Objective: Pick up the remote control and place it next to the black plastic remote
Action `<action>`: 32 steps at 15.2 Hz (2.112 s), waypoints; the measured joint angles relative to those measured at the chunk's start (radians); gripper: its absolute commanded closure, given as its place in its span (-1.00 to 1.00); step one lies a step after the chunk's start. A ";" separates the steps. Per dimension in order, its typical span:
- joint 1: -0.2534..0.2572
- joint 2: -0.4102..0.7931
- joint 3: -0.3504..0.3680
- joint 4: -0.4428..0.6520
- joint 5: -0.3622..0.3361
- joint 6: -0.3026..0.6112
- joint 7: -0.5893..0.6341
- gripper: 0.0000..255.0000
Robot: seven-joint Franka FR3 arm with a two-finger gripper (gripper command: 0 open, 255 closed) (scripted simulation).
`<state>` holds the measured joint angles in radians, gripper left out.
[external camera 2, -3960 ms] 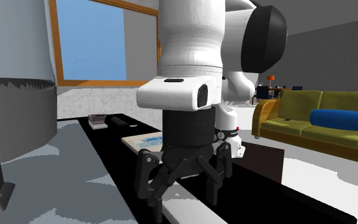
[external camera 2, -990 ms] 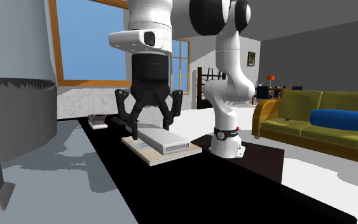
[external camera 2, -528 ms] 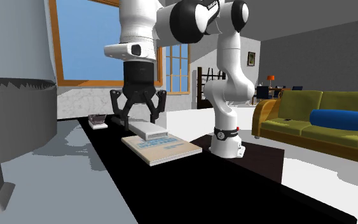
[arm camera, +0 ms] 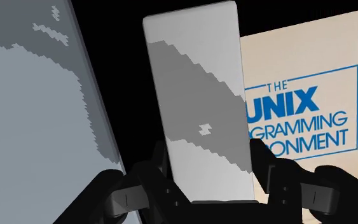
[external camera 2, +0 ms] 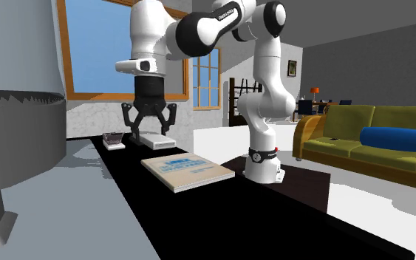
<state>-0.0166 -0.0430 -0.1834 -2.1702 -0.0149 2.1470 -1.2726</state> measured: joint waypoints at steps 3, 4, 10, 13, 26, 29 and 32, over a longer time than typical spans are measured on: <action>-0.036 -0.018 -0.040 -0.016 -0.005 0.000 -0.073 1.00; -0.046 -0.028 -0.050 -0.030 -0.008 0.004 -0.091 1.00; -0.117 -0.036 -0.133 -0.033 -0.014 0.001 -0.242 1.00; -0.149 -0.028 -0.171 -0.021 -0.012 -0.003 -0.313 1.00; -0.311 0.132 -0.334 0.153 0.075 -0.036 -0.682 1.00; -0.355 0.188 -0.359 0.217 0.112 -0.054 -0.765 1.00; -0.411 0.257 -0.380 0.295 0.156 -0.078 -0.854 1.00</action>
<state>-0.4277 0.2142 -0.5636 -1.8749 0.1409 2.0693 -2.1262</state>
